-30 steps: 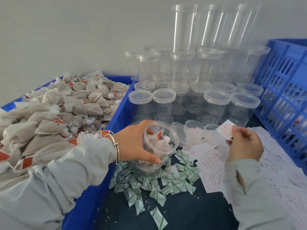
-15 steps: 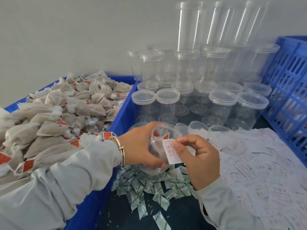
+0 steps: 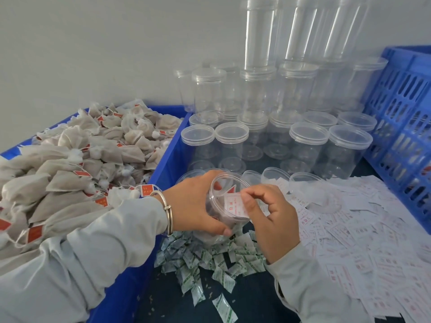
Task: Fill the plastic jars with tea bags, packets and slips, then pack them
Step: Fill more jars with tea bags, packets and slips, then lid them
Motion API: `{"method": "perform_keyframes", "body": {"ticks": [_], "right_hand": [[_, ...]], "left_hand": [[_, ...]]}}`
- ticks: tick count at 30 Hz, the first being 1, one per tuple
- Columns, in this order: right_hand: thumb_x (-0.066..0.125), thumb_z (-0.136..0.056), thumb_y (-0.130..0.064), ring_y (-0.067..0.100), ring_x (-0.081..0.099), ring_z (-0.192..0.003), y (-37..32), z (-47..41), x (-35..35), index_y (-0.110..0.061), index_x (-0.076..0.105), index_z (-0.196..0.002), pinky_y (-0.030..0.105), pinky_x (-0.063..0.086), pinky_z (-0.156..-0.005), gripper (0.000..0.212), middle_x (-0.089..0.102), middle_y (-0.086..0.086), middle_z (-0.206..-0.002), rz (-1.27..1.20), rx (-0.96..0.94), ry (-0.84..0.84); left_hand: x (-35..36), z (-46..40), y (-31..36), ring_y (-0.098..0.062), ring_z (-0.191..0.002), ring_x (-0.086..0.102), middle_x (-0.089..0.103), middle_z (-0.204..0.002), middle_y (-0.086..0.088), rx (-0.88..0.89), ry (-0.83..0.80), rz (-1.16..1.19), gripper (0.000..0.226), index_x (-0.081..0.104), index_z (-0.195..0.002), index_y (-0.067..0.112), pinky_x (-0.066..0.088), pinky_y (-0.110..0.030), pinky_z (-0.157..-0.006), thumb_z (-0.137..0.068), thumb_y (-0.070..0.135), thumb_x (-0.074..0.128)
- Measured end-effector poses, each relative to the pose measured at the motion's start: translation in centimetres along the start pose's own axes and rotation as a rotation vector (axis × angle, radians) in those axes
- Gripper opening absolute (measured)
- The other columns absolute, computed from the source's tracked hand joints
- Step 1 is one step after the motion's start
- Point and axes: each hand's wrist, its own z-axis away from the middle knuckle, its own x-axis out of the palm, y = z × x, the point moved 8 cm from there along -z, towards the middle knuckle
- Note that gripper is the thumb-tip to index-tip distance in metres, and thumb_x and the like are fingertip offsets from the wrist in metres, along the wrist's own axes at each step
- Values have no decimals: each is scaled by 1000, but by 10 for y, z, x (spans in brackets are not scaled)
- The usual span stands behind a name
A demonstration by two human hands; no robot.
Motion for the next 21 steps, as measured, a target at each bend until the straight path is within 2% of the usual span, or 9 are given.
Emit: {"method": "perform_keyframes", "body": {"ticks": [2,3,7,12,15,18,21], "right_hand": [[45,-87,-42,-1,54,-94,-3,2,2,-27,69,-89,6,38,-81,28,59,-18,-92,54,-65,-30],[43,-89,-40,-1,53,-97,-5,3,3,-25,69,-96,6,38,-85,31,59,-18,-95,58,-89,-43],[44,-90,-38,-4,52,-108,-7,5,2,-31,55,-114,11,38,-94,27,59,-18,-112,17,-123,-49],[46,-88,-37,5,47,-121,-6,3,-5,-33,48,-119,36,43,-100,31,51,-13,-127,-9,-161,5],[53,-82,-44,8,43,-128,3,6,4,-40,44,-123,42,41,-104,42,47,-10,-133,-65,-97,-134],[66,-73,-49,16,55,-115,7,11,17,-42,45,-115,45,46,-96,47,55,-7,-120,-167,4,-245],[67,-70,-49,23,58,-95,-5,4,18,-39,47,-93,50,48,-84,32,56,-4,-97,-125,-3,-219]], "left_hand": [[0,0,0,-1,-109,50,50,-118,23,-5,-1,3,94,31,-132,39,37,-15,-92,-54,55,82],[0,0,-1,-2,-110,50,50,-120,21,-8,-2,3,94,31,-132,40,39,-19,-94,-54,56,81],[0,0,-2,-1,-110,51,51,-121,21,-13,-4,19,95,30,-132,40,38,-19,-94,-54,57,81],[-2,1,-7,-1,-109,50,51,-119,22,-33,17,34,95,31,-132,40,36,-18,-93,-53,58,82],[-7,1,-7,1,-106,52,52,-116,22,-45,65,80,97,32,-130,40,40,-16,-89,-47,68,76],[-12,3,-2,6,-104,52,51,-111,28,-24,113,106,93,31,-126,44,38,-6,-82,-46,69,70],[-18,5,3,6,-105,53,51,-110,28,4,157,116,88,29,-126,46,38,-2,-81,-47,61,67]]}}
